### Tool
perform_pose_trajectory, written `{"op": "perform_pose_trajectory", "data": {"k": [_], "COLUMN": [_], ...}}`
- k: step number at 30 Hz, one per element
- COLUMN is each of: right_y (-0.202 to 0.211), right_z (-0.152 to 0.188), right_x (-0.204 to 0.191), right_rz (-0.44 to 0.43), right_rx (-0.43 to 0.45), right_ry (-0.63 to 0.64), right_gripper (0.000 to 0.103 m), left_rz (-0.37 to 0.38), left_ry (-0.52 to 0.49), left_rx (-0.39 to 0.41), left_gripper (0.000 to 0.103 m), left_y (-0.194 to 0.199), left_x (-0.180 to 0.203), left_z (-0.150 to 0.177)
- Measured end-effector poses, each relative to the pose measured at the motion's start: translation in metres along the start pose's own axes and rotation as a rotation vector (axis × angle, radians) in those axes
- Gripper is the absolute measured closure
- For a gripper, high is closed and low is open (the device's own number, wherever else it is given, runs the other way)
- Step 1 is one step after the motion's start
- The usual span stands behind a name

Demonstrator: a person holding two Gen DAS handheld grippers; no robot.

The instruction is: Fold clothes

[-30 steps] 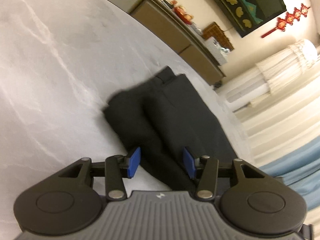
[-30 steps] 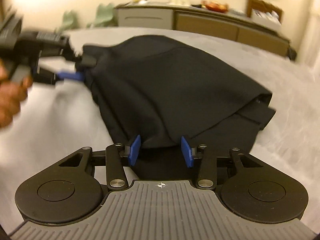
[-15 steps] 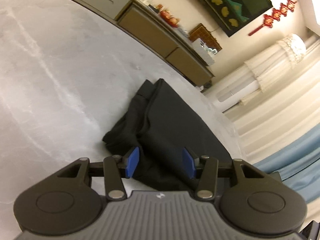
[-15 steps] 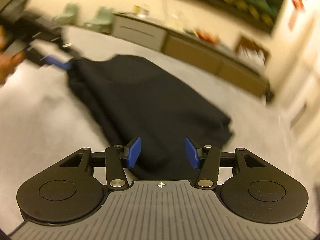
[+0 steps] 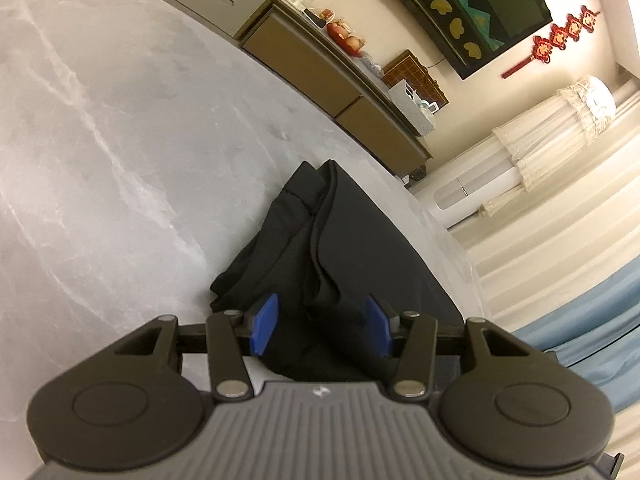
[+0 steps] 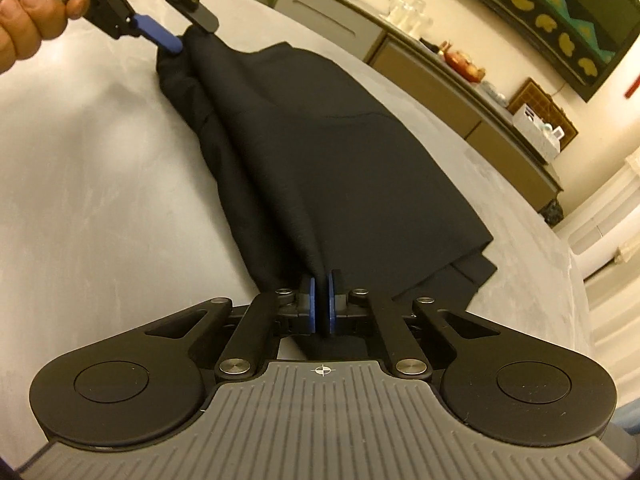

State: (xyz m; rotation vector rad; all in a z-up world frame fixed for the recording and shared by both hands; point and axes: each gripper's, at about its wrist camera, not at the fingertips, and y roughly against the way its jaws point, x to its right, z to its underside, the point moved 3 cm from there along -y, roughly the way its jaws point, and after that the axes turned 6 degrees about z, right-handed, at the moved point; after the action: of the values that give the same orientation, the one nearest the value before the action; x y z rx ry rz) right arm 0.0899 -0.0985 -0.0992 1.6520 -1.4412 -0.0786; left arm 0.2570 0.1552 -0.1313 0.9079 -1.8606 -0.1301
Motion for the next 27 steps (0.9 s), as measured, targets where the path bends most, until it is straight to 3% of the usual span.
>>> {"op": "perform_pose_trajectory", "data": {"k": [9,11,15,18,21,22,23,25,27], "right_y": [0.006,0.012,0.037,0.015,-0.027,-0.035,-0.037,-0.032,-0.019], "right_z": [0.018,0.017,0.002,-0.006,0.006,0.014,0.019,0.024,0.022], "right_x": [-0.007,0.004,0.049,0.071,0.073,0.073,0.076,0.086,0.085], "right_rz": [-0.03,-0.067,-0.147,-0.13,-0.146,-0.152,-0.141,-0.087,-0.103], "right_rx": [-0.01,-0.005,0.11,0.098,-0.004,-0.02,-0.028,-0.03,0.028], "right_ry": [0.035,-0.012,-0.233,-0.329,-0.356,-0.362,-0.377,-0.419,-0.429], "right_gripper": [0.1,0.095,0.082,0.079,0.076,0.069,0.055,0.055,0.053], "left_rz": [-0.041,-0.045,-0.01,-0.05,-0.096,-0.11,-0.123,-0.117,-0.118], "left_ry": [-0.068,-0.131,-0.286,-0.385,-0.415,-0.415,-0.416,-0.409,-0.395], "left_rx": [0.026,0.054,0.064,0.041,-0.017,-0.03,-0.043,-0.042,-0.042], "left_gripper": [0.054,0.054,0.05,0.05,0.052,0.055,0.056,0.056,0.054], "left_y": [0.004,0.012,0.009,-0.018,-0.041,-0.044,-0.048,-0.047,-0.047], "left_x": [0.008,0.02,0.053,0.065,0.052,0.046,0.041,0.039,0.04], "left_z": [0.001,0.001,0.002,0.008,0.021,0.024,0.028,0.027,0.027]}}
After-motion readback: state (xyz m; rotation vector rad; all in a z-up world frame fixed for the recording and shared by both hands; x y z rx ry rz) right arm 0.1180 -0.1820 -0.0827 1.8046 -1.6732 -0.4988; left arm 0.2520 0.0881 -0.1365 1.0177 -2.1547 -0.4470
